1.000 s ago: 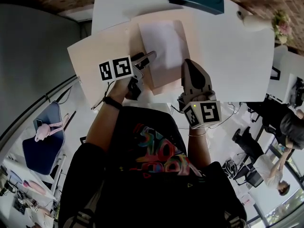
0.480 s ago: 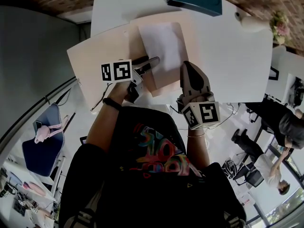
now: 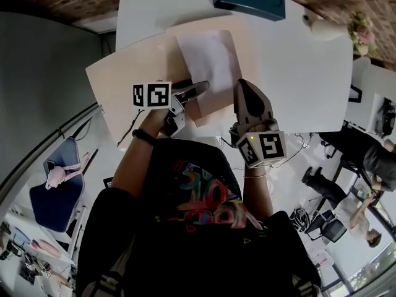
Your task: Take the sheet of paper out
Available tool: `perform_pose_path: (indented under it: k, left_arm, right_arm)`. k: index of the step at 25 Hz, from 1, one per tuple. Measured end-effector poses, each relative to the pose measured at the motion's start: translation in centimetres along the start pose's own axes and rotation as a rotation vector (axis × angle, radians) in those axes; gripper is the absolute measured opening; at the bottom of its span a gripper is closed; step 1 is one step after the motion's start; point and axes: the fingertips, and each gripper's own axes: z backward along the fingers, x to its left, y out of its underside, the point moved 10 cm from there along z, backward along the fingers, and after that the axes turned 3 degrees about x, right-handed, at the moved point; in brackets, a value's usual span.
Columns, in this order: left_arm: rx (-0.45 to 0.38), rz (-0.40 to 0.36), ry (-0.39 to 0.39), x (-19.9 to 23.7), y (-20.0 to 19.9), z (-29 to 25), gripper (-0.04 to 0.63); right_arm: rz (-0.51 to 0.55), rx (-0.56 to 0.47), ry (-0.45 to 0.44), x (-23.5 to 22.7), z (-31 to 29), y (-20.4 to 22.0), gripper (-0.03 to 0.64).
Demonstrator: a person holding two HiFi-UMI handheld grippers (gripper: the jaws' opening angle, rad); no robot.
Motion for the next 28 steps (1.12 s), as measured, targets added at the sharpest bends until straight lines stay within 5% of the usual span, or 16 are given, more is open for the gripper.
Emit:
perform_pose_path:
  k: [13,14,17,28]
  left_arm:
    - [-0.057,-0.061,-0.086,0.1,-2.8,-1.3,0.285]
    - [-0.058,-0.059,-0.097,0.1,-2.7,-1.3,0.268]
    - [-0.060,-0.079,-0.166,0.2,-2.4,-1.0,0.045]
    - [-0.063,-0.130,-0.247,-0.2,-2.5,0.6,0.025]
  right_arm:
    - [-0.026,0.000,0.018,-0.2,0.1,-0.1,0.018]
    - [-0.025,0.007,0.018,-0.2,0.1,0.0,0.018]
    - [-0.017,0.016,0.017,-0.5,0.2,0.2,0.018]
    - [-0.002,0.008,0.018,0.0,0.0,-0.3,0.018]
